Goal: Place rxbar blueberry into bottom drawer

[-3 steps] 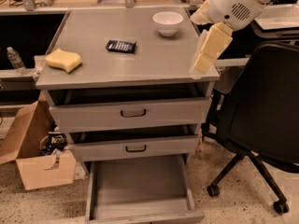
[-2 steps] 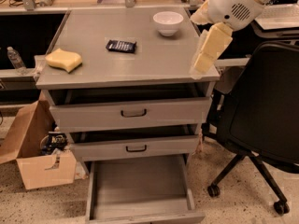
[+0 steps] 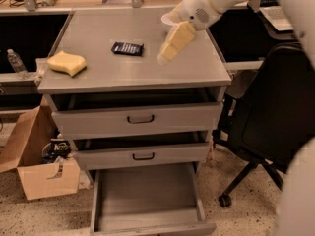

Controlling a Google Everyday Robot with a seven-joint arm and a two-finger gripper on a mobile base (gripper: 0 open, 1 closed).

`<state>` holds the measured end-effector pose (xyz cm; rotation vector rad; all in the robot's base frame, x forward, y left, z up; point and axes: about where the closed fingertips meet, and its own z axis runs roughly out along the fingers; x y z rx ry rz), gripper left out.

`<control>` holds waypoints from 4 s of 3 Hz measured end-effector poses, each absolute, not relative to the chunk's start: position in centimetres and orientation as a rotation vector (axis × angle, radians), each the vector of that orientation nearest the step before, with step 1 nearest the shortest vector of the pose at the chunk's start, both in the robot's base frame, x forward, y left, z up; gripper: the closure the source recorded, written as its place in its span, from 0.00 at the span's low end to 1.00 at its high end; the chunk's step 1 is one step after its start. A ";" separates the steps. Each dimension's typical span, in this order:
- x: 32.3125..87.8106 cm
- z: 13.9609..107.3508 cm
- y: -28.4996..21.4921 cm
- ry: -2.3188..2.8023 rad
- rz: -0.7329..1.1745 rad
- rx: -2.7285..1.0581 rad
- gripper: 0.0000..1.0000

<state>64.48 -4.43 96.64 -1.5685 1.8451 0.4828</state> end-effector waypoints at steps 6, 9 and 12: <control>84.1 86.4 3.6 1.771 0.542 -0.976 0.00; 86.5 83.4 5.9 1.823 0.569 -0.944 0.18; 87.1 83.2 6.5 1.840 0.577 -0.950 0.87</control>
Offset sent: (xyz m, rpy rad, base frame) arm 0.1348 0.0857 -0.0351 0.3610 -0.1175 -0.1629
